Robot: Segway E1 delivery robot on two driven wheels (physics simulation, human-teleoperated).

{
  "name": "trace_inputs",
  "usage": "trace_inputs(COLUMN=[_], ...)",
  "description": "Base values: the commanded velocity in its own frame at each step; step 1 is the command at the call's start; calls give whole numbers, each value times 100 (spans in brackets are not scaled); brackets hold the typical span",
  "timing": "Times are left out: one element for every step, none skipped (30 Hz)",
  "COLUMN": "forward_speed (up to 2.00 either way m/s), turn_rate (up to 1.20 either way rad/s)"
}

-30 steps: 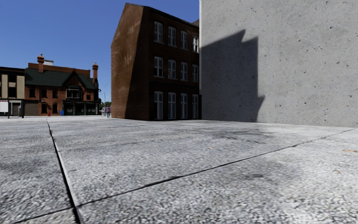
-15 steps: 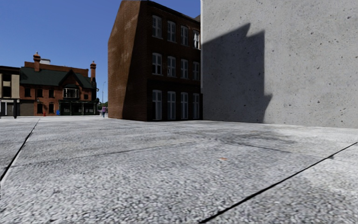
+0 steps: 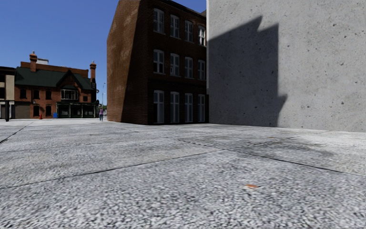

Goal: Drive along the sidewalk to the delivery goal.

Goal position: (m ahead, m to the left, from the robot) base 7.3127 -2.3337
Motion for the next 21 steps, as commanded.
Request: trace_inputs(forward_speed=[200, 200, 200, 200, 200, 200, 200, 200, 200, 200, 200, 200, 200, 200, 200, 200, 200, 200, 200, 200, 200], turn_rate=[0, 0, 0, 0, 0, 0, 0, 0, 0, 0, 0, 0, 0, 0, 0, 0, 0, 0, 0, 0, 0])
